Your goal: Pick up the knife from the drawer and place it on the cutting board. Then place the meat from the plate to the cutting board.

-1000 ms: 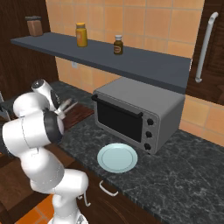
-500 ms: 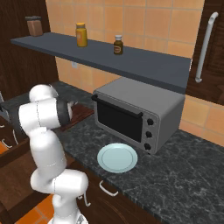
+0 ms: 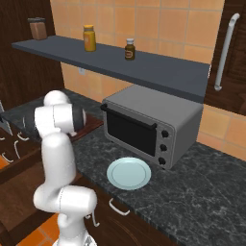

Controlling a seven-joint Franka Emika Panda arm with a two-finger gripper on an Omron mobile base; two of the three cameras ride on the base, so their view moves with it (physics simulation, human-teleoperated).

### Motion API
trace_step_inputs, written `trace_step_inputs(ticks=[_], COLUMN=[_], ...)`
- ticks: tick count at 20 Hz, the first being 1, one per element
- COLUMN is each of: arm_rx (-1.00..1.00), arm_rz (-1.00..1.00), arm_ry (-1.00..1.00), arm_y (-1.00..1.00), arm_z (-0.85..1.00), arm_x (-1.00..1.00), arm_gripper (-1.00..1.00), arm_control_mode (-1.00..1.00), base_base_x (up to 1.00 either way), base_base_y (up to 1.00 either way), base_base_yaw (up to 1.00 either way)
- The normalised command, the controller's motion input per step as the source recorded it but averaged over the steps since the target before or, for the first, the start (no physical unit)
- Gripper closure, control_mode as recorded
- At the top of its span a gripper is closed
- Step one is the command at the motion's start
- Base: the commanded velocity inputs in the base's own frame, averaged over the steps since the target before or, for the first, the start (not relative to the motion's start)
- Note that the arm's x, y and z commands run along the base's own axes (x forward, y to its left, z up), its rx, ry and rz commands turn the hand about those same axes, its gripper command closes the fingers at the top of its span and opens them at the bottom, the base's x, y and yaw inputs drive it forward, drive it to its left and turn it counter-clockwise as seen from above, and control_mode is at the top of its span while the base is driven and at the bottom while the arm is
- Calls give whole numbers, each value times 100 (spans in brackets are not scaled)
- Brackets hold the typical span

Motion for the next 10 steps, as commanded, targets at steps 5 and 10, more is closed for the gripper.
trace_step_inputs(ticks=[5,10], arm_rx=[0,0], arm_rz=[2,1], arm_ry=[1,0], arm_y=[0,0], arm_z=[-36,-21], arm_x=[34,37], arm_gripper=[100,100], arm_control_mode=[-100,-100], base_base_x=[0,0], base_base_y=[0,0], base_base_yaw=[0,0])
